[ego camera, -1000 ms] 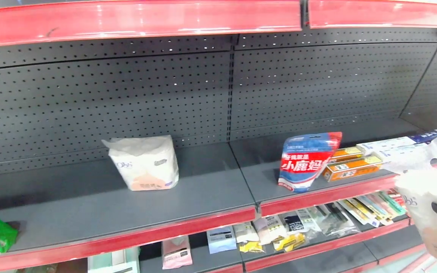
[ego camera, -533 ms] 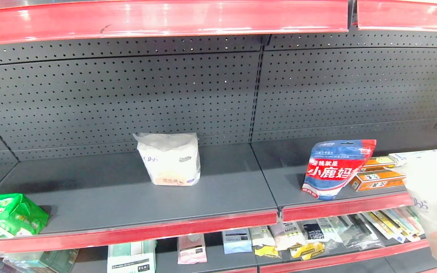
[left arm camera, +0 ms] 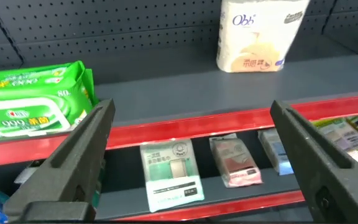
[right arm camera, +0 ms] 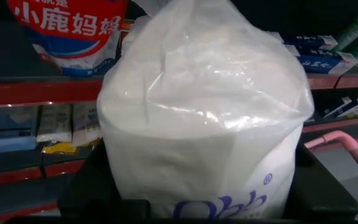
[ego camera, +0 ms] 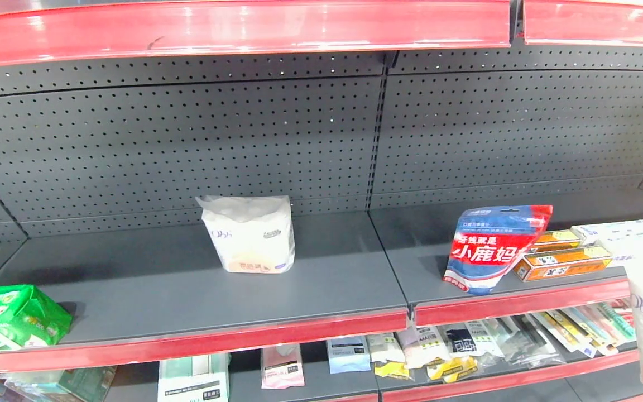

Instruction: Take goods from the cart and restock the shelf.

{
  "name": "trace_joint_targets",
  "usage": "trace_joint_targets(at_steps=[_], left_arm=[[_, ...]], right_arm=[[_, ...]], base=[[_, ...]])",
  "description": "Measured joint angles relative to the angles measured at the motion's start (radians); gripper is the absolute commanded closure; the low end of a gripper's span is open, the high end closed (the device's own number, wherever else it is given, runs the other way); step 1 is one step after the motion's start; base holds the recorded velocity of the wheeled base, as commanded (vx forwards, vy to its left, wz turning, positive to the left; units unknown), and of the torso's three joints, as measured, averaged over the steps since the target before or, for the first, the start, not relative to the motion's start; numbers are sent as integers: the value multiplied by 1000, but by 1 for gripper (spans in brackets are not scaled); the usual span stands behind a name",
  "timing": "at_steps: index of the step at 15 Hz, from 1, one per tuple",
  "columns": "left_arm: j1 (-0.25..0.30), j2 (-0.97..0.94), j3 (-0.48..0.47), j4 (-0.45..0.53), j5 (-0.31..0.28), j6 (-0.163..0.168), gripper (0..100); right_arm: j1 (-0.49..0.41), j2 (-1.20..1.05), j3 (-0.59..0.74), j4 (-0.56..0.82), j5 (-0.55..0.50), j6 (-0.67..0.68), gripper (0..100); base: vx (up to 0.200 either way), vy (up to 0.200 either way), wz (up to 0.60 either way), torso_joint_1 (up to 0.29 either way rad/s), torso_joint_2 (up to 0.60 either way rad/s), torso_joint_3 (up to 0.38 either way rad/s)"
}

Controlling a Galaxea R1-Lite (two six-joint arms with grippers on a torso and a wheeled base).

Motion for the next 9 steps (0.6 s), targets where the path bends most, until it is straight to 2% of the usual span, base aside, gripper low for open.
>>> trace_joint_targets(at_steps=[2,3,7,8,9], left_arm=[[-1,30,-49,-1,1,7,0],[-1,72,-85,-12,9,-6,0],[1,442,-211,-123,62,-41,0],[3,560,-232,-168,47,-41,0],[11,671,-249,-223,1,-36,0]], right_arm=[[-3,-28,0,-3,-1,-1,100],[-3,-37,0,-4,2,3,100],[-3,-50,-1,-1,5,45,100],[-2,-53,2,-1,6,52,100],[-2,-56,2,-1,7,52,100]], base=[[0,0,0,0,0,0],[0,0,0,0,0,0],[0,0,0,0,0,0],[0,0,0,0,0,0],[0,0,0,0,0,0]])
